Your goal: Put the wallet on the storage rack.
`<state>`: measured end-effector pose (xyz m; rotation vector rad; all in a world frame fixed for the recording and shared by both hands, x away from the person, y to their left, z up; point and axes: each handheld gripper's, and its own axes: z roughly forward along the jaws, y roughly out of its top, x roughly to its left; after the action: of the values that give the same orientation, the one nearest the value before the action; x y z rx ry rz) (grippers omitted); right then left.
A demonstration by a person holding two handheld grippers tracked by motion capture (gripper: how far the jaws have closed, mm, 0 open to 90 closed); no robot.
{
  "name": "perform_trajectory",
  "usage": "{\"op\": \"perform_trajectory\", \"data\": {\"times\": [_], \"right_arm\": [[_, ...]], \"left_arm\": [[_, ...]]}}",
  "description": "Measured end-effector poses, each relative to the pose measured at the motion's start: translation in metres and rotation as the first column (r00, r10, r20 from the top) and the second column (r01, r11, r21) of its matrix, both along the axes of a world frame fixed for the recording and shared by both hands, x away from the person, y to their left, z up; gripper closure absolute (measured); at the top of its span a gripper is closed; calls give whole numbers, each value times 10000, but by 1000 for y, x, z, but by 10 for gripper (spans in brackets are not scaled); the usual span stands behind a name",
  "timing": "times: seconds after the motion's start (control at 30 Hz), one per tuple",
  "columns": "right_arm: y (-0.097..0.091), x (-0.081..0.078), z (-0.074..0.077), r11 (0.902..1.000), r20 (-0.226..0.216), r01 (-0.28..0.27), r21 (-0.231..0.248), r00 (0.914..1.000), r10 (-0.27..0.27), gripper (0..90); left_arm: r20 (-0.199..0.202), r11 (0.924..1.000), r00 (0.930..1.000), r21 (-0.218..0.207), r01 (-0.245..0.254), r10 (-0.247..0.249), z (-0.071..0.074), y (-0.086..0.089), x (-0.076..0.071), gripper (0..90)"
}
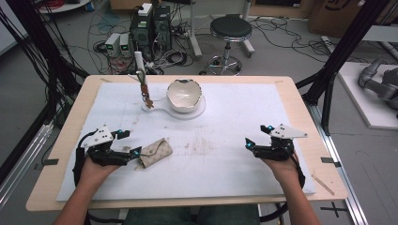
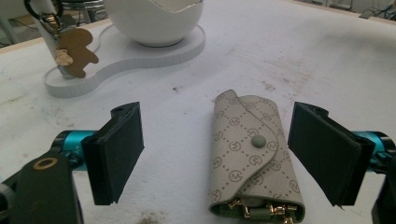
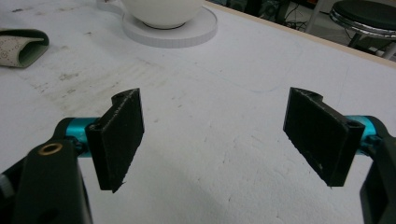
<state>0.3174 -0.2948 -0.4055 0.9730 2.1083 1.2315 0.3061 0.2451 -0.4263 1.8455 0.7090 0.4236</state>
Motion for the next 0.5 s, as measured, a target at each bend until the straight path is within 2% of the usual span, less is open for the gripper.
{"op": "perform_trajectory", "data": {"times": [0.23,0.5], "right_arm": [[-3,-1,-1,10000,-111,59,55,9999,-59,208],[-2,0,-3,10000,-154,17,-4,9999,-17,208]], "left_arm": [[-273,9987,9987,279,432,-425,-3,-11,2,183],[-813,9921,9940,962,806,-728,-10,-22,5,183]]}}
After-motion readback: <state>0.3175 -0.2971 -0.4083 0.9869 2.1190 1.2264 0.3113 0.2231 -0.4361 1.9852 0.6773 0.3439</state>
